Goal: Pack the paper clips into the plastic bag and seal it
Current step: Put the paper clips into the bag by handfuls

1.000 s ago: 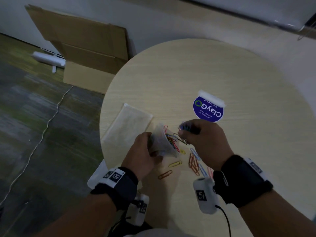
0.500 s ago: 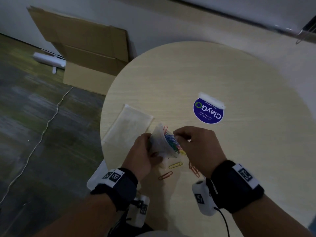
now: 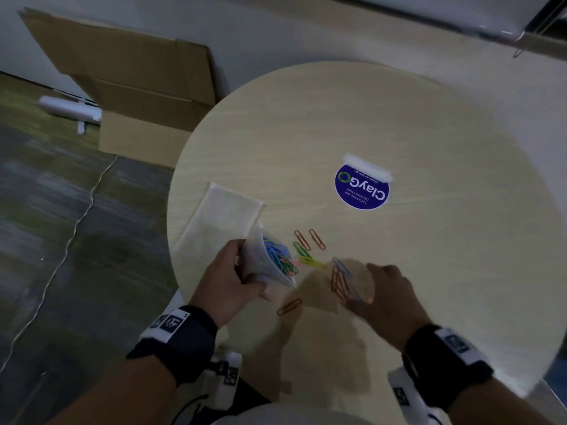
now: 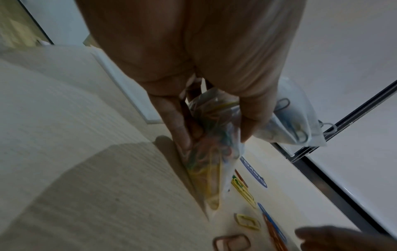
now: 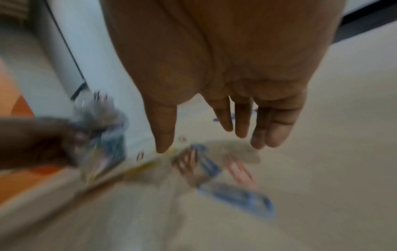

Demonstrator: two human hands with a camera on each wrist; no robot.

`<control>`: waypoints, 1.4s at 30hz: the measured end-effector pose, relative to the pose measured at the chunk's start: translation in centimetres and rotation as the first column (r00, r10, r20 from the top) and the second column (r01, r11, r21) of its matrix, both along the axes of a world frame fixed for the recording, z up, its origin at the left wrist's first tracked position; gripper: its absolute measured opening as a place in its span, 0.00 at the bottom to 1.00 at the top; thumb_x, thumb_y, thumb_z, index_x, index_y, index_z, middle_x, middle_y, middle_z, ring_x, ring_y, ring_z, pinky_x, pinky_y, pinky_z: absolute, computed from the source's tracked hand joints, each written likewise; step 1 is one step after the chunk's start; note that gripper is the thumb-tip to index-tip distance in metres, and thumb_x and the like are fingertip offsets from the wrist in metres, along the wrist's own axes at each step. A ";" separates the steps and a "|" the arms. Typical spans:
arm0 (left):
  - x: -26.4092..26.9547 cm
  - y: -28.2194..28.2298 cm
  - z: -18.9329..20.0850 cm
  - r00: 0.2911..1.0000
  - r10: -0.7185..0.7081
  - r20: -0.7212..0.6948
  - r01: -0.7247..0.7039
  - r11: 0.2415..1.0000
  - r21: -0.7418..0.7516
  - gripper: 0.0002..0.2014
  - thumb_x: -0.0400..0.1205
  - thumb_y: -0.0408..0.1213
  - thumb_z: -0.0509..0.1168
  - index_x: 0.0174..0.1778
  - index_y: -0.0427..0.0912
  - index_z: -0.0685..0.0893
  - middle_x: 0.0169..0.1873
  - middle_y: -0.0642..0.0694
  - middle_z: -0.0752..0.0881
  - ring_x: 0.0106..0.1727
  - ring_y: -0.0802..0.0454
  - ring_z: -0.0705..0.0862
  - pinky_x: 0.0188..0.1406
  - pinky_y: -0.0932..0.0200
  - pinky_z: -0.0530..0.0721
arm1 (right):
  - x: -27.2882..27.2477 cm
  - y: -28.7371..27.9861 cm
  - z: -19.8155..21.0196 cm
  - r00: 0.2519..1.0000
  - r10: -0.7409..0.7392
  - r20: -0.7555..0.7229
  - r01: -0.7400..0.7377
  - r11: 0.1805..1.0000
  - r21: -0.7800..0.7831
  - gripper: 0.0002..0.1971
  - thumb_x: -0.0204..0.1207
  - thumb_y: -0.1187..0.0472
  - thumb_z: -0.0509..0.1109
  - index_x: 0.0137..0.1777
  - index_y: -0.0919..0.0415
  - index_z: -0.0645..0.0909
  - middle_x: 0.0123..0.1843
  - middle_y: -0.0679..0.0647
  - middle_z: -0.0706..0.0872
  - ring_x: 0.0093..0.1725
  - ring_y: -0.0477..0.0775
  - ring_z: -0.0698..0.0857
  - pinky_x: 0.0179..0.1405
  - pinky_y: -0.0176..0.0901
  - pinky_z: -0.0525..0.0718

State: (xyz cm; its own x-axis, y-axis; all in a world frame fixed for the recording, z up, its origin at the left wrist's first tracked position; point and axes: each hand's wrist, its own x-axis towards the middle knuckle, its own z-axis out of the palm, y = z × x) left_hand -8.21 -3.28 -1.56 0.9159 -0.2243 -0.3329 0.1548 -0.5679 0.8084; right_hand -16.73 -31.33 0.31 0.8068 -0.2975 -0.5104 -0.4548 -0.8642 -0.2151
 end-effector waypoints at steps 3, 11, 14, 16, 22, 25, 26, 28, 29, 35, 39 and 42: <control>-0.2 0.1 -0.2 1.000 0.008 0.010 -0.008 1.000 -0.004 0.29 0.66 0.40 0.80 0.59 0.62 0.75 0.55 0.57 0.86 0.51 0.54 0.88 0.47 0.51 0.89 | -1.9 1.5 -2.0 0.997 0.023 0.073 -0.025 0.999 0.025 0.33 0.68 0.45 0.75 0.73 0.53 0.73 0.65 0.57 0.73 0.60 0.62 0.74 0.60 0.50 0.76; -0.3 -0.1 -0.3 1.000 0.026 0.016 -0.025 1.000 -0.011 0.28 0.68 0.35 0.79 0.59 0.59 0.76 0.52 0.58 0.87 0.49 0.59 0.88 0.43 0.60 0.87 | 1.6 3.8 -3.4 0.964 0.103 0.244 -0.126 0.989 0.079 0.12 0.72 0.62 0.69 0.54 0.59 0.85 0.49 0.60 0.82 0.51 0.67 0.81 0.51 0.54 0.81; -0.4 -0.4 0.2 0.999 0.030 0.025 -0.030 0.999 -0.011 0.28 0.69 0.33 0.79 0.59 0.57 0.76 0.50 0.60 0.85 0.47 0.63 0.87 0.39 0.73 0.81 | 2.9 3.6 -2.7 0.974 0.104 0.202 -0.124 0.988 0.092 0.11 0.77 0.59 0.66 0.56 0.59 0.84 0.52 0.60 0.83 0.53 0.64 0.82 0.51 0.50 0.78; -0.4 -0.7 0.4 0.999 0.027 0.036 -0.027 1.000 -0.011 0.28 0.70 0.33 0.79 0.60 0.57 0.75 0.51 0.63 0.83 0.46 0.64 0.85 0.36 0.77 0.79 | 3.2 3.2 -2.0 0.976 0.108 0.188 -0.126 0.988 0.087 0.11 0.80 0.55 0.64 0.57 0.56 0.85 0.51 0.58 0.84 0.53 0.62 0.83 0.51 0.48 0.79; -0.4 -1.1 -0.2 0.999 0.048 0.016 -0.047 0.997 -0.058 0.29 0.70 0.36 0.80 0.64 0.53 0.76 0.58 0.55 0.84 0.56 0.55 0.87 0.51 0.59 0.87 | 4.4 2.6 3.9 0.944 -0.087 0.319 0.007 0.970 0.244 0.08 0.76 0.59 0.71 0.50 0.53 0.90 0.47 0.50 0.92 0.44 0.47 0.87 0.38 0.31 0.74; -0.3 -1.6 0.0 0.998 0.055 0.018 -0.054 0.997 -0.056 0.29 0.70 0.36 0.81 0.63 0.53 0.76 0.54 0.62 0.82 0.55 0.59 0.85 0.48 0.69 0.82 | 5.5 4.0 7.4 0.910 -0.136 0.392 -0.032 0.919 0.393 0.07 0.74 0.59 0.73 0.49 0.51 0.91 0.43 0.44 0.91 0.40 0.34 0.85 0.37 0.18 0.73; -0.2 -1.8 0.3 0.999 0.048 0.014 -0.047 0.997 -0.055 0.28 0.71 0.35 0.80 0.62 0.54 0.75 0.53 0.64 0.81 0.52 0.62 0.84 0.44 0.75 0.79 | 5.9 4.6 8.1 0.906 -0.116 0.407 -0.063 0.914 0.401 0.07 0.74 0.59 0.73 0.49 0.51 0.91 0.43 0.43 0.91 0.41 0.35 0.85 0.38 0.17 0.73; -0.2 -2.0 0.6 1.000 0.029 0.004 -0.029 0.998 -0.063 0.27 0.73 0.32 0.80 0.62 0.52 0.73 0.49 0.68 0.78 0.47 0.68 0.82 0.40 0.80 0.77 | 7.0 6.0 8.6 0.903 -0.035 0.429 -0.137 0.921 0.364 0.08 0.74 0.60 0.72 0.49 0.51 0.91 0.44 0.44 0.92 0.44 0.40 0.86 0.40 0.20 0.74; -0.2 -2.1 0.7 1.000 0.018 0.004 -0.017 0.997 -0.071 0.28 0.74 0.31 0.79 0.62 0.51 0.72 0.49 0.69 0.77 0.45 0.71 0.80 0.39 0.81 0.77 | 7.5 6.7 8.5 0.902 0.019 0.432 -0.179 0.926 0.332 0.08 0.73 0.60 0.72 0.49 0.51 0.91 0.45 0.46 0.92 0.45 0.43 0.86 0.43 0.25 0.76; 0.0 -2.0 0.4 0.999 0.023 0.031 -0.020 0.995 -0.102 0.28 0.72 0.32 0.81 0.60 0.53 0.73 0.48 0.68 0.77 0.44 0.71 0.80 0.35 0.82 0.75 | 8.7 9.2 8.0 0.880 0.277 0.386 -0.385 0.892 0.237 0.11 0.74 0.60 0.66 0.50 0.55 0.89 0.48 0.54 0.92 0.51 0.56 0.87 0.50 0.49 0.80; 0.1 -1.6 0.1 0.998 0.028 0.047 -0.024 0.996 -0.081 0.28 0.70 0.34 0.81 0.56 0.57 0.73 0.48 0.61 0.81 0.44 0.65 0.82 0.36 0.79 0.76 | 8.5 8.4 9.3 0.892 0.146 0.428 -0.297 0.903 0.310 0.11 0.75 0.63 0.68 0.54 0.58 0.89 0.54 0.53 0.92 0.55 0.53 0.87 0.57 0.45 0.79; 0.2 -1.5 -0.1 0.999 0.037 0.000 -0.037 0.996 -0.081 0.28 0.70 0.35 0.82 0.58 0.57 0.74 0.50 0.60 0.82 0.45 0.60 0.83 0.37 0.76 0.77 | 8.5 6.9 9.1 0.907 -0.084 0.413 -0.132 0.874 0.467 0.10 0.74 0.61 0.72 0.53 0.51 0.90 0.48 0.45 0.93 0.47 0.43 0.89 0.54 0.44 0.86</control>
State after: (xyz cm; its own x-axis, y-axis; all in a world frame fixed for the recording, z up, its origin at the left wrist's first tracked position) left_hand -7.96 -4.75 -1.62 0.9246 -0.2163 -0.3135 0.1732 -0.4941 0.8519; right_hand -8.27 -24.43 9.46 0.9751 -0.0839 -0.2051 -0.2127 -0.6145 -0.7597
